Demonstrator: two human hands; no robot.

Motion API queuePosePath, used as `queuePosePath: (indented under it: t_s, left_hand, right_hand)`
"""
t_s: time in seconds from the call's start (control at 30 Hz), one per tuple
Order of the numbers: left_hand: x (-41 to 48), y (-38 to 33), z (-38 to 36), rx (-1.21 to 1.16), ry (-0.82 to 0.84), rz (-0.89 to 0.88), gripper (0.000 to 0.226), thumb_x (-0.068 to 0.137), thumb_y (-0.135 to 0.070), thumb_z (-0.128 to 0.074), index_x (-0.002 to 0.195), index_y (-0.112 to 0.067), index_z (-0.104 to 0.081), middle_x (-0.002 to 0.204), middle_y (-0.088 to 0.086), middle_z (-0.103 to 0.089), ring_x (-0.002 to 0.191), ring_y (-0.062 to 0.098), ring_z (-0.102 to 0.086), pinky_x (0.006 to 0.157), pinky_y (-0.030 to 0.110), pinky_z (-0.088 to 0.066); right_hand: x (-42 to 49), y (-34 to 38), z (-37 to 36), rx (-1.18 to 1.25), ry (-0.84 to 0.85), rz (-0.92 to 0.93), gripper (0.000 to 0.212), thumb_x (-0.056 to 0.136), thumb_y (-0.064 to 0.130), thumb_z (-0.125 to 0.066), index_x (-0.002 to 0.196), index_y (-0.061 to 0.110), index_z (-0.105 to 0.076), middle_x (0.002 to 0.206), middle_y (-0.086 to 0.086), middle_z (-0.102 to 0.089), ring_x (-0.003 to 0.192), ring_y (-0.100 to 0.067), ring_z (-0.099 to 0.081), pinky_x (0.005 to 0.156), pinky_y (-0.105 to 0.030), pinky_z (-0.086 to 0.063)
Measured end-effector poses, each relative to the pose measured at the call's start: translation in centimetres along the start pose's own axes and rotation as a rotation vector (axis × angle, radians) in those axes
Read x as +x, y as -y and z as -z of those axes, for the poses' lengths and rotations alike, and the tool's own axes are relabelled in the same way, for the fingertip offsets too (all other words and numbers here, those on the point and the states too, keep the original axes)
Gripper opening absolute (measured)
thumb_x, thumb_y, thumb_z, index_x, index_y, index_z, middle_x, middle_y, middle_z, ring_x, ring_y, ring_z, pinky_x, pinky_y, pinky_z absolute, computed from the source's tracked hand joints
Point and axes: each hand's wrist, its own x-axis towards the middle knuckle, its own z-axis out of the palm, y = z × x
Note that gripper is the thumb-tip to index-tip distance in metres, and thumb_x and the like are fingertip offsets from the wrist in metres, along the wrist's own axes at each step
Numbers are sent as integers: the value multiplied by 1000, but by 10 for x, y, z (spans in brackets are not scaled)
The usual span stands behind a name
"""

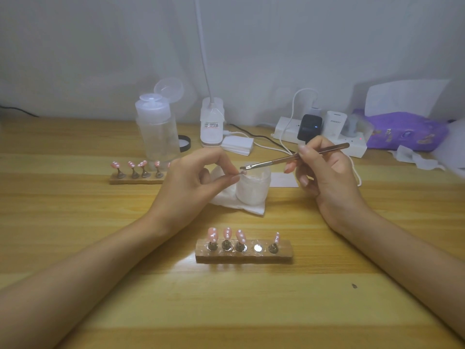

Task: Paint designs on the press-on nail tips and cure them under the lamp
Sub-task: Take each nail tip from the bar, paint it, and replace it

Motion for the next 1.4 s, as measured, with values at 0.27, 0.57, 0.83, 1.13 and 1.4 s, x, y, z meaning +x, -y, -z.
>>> queuePosePath:
  t_s: [0.27, 0.57, 0.83, 1.13, 1.4]
  left_hand:
    - [-1, 0, 1, 0, 1, 4, 10, 87, -10, -75, 81, -10, -67, 62, -24, -56, 45, 9, -31, 48, 15, -27]
    - [-1, 0, 1, -7, 1, 16, 11, 86, -10, -75, 80, -10, -67, 61, -22, -55, 45, 9, -31, 48, 15, -27]
    - [-1, 0, 0, -15, 3, 19, 11, 86, -13, -76, 80, -11, -67, 61, -21, -55, 44, 6, -30, 48, 12, -26]
    - [-1, 0, 0, 3, 5, 8, 11, 86, -13, -76, 79, -11, -67, 59, -24, -56, 43, 5, -31, 47, 10, -25]
    - [-1, -1, 0, 6, 6, 12, 11, 86, -12, -76, 80, -10, -67, 54, -25, -53, 42, 5, -31, 47, 9, -24]
  right_hand:
    - [0, 0, 0, 8, -1, 0, 27, 97, 25, -59, 72, 26, -48, 67, -3, -69, 46, -9, -43, 41, -15, -30]
    - [0, 1, -1, 0, -26, -14, 28, 98, 22, -57, 73, 24, -46, 65, -2, -69, 46, -9, -42, 41, -16, -29]
    - [0, 0, -1, -1, -32, -12, 25, 95, 26, -59, 72, 25, -49, 66, -4, -69, 46, -9, -42, 45, -19, -30]
    - [0, 0, -1, -10, -51, 1, 26, 98, 22, -59, 74, 23, -47, 65, -4, -69, 47, -11, -39, 48, -25, -28]
    - [-1, 0, 0, -11, -42, -7, 25, 99, 21, -57, 76, 22, -46, 65, -3, -69, 46, -10, -40, 46, -20, -30]
